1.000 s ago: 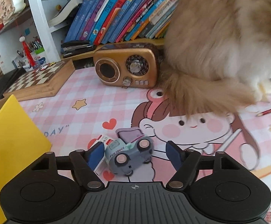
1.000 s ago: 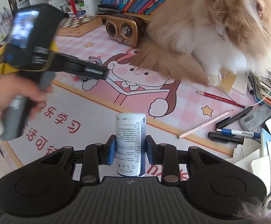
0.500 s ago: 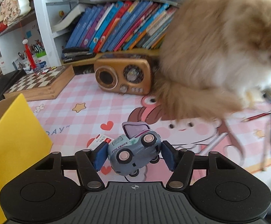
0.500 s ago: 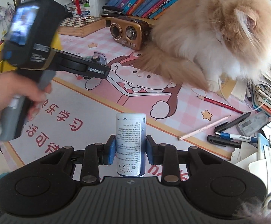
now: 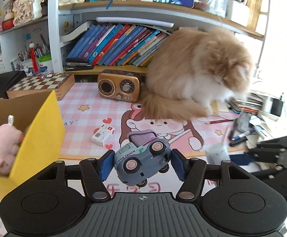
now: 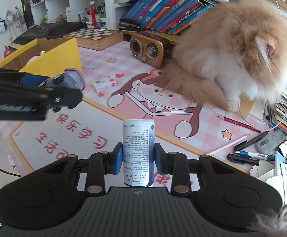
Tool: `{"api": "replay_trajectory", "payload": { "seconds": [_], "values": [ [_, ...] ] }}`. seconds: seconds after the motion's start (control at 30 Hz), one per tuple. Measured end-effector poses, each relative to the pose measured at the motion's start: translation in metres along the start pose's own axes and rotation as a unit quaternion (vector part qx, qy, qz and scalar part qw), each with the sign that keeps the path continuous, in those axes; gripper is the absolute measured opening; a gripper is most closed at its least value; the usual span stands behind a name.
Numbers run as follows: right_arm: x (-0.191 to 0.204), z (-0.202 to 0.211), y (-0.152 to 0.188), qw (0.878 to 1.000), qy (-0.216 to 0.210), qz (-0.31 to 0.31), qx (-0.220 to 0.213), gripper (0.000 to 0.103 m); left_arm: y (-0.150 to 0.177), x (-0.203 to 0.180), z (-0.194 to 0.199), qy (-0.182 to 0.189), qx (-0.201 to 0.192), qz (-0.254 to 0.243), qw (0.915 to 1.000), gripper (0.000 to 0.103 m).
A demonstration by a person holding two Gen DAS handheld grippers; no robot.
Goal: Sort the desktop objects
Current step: 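Carry the toy truck and white bottle over the yellow box with both grippers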
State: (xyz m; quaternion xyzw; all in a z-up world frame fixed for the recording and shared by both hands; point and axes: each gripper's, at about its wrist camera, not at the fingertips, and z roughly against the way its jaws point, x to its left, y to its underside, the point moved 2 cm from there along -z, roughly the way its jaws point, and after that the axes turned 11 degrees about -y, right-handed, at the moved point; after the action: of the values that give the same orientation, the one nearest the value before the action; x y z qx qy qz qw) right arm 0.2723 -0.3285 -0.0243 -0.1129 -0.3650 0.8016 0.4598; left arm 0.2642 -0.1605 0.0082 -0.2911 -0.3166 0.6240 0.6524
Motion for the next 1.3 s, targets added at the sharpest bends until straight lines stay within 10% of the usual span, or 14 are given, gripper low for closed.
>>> {"api": "replay_trajectory", "payload": {
  "seconds": [0.73,1.3],
  "values": [
    [0.159,0.04,0.029,0.999,0.036,-0.024,-0.025,0.03,0.065,0.104,0.113,0.057,-0.024,0.022,0.9978,0.061],
    [0.309,0.022,0.049,1.0,0.001,-0.007,-0.004,0.03,0.135,0.219,0.177,0.02,-0.019,0.035,0.999,0.061]
  ]
}}
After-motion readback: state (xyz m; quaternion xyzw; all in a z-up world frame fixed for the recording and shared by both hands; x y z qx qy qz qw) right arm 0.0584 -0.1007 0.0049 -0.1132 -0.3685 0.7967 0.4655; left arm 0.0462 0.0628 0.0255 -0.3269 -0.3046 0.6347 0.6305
